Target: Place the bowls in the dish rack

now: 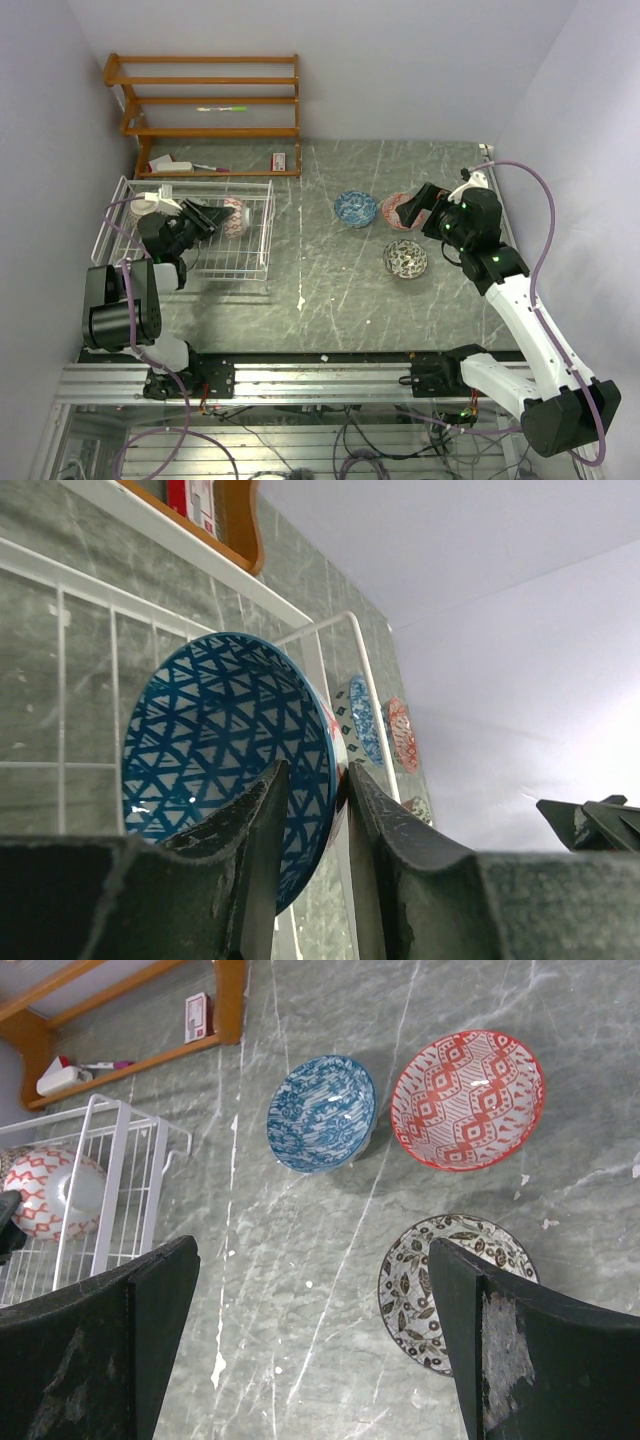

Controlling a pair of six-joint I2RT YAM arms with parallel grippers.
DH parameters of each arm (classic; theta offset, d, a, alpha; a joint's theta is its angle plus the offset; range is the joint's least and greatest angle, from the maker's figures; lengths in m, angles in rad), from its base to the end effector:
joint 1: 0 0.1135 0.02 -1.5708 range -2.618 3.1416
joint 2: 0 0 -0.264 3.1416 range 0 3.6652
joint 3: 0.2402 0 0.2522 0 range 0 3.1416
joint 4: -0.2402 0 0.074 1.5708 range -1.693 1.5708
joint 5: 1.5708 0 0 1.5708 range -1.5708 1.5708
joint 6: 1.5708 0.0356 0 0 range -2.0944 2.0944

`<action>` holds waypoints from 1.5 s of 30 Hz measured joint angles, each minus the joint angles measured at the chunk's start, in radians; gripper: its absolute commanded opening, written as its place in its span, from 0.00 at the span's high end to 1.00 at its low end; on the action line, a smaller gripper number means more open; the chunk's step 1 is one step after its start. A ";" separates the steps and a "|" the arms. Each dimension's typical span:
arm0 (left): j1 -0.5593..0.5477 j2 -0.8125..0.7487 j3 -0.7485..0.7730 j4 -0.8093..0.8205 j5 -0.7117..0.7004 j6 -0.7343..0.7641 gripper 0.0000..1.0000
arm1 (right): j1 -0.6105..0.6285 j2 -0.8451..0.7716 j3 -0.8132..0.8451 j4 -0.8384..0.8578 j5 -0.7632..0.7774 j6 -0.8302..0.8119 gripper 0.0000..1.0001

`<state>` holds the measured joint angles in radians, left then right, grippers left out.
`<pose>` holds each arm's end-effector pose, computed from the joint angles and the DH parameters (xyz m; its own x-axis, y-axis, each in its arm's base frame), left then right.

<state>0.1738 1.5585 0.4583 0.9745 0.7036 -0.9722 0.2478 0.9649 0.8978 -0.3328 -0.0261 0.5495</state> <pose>0.2814 0.0260 0.1737 -0.4829 -0.7244 -0.4920 0.1799 0.4678 -0.8653 0.2121 0.0546 0.3313 -0.4621 0.4216 -0.7802 -0.0318 0.8713 0.4897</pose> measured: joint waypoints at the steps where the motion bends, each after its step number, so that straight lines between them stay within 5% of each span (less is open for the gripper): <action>1: 0.008 -0.005 -0.002 -0.003 -0.003 0.004 0.60 | 0.000 0.000 -0.002 0.001 -0.001 0.000 0.02; 13: 0.066 -0.057 -0.005 -0.060 -0.116 0.068 0.57 | 0.000 0.012 -0.007 0.017 -0.007 0.000 0.02; 26: 0.077 -0.031 -0.053 -0.315 -0.227 0.172 0.56 | 0.000 0.020 -0.009 0.031 -0.012 0.000 0.02; 45: 0.039 -0.280 -0.081 -0.441 -0.291 0.179 0.24 | 0.000 0.032 -0.013 0.036 -0.031 -0.008 0.02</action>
<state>0.2131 1.2789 0.3775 0.5331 0.4122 -0.7933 0.2478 0.9974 0.8852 -0.2966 -0.0574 0.5419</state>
